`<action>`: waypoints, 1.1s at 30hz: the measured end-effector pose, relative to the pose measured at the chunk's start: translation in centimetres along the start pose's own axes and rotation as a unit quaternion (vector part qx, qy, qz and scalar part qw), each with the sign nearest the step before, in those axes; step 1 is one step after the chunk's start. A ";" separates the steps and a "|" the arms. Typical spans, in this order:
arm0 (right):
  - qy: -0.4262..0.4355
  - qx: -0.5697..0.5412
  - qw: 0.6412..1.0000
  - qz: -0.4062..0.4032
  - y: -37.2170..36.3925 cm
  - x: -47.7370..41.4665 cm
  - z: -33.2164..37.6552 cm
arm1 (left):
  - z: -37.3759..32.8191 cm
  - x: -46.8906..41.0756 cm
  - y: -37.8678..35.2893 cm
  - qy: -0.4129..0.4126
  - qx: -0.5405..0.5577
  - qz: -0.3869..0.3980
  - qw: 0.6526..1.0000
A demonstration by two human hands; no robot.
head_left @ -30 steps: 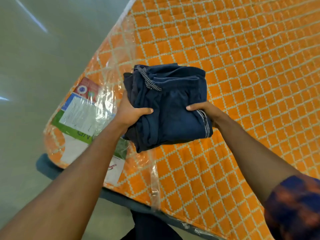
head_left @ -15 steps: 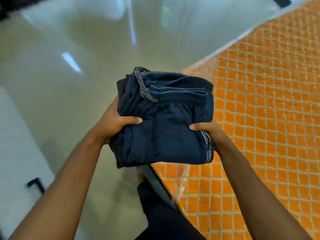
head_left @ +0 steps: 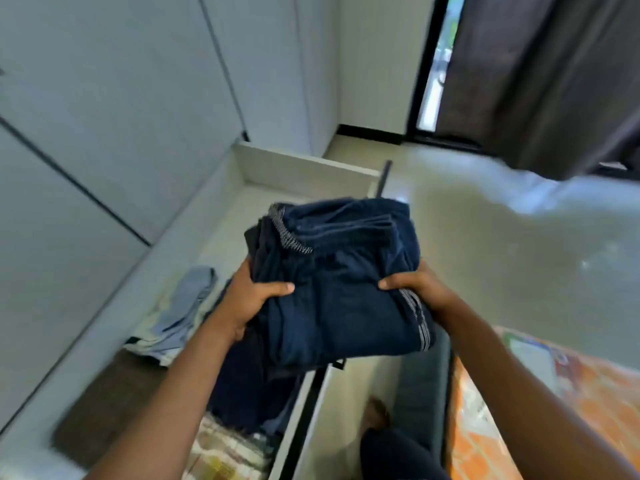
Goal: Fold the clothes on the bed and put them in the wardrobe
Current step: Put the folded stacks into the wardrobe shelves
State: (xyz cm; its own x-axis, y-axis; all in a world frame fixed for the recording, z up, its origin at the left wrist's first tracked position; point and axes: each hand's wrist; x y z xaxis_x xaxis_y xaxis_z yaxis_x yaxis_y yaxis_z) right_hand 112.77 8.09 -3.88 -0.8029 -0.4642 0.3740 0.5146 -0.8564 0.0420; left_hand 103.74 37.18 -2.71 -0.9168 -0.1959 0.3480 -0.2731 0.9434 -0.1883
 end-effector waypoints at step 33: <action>-0.144 0.292 0.872 0.365 -10.5 -41.6 12.4 | -0.7 -16.0 9.5 0.063 0.265 -0.382 0.883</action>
State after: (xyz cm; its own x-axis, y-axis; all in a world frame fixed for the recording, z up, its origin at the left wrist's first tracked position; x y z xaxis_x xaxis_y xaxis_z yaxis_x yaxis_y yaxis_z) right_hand 144.45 39.21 -8.43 -0.1316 -0.6893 0.7124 0.9902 -0.0569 0.1279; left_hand 116.00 49.46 -9.45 -0.3761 -0.6575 0.6529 -0.9263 0.2851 -0.2464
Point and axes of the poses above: each hand's wrist, its own x-axis away from the middle knuckle, its own y-axis out of the back of the hand, z = x × y, and after that the axes turned 14 degrees about x, right-handed
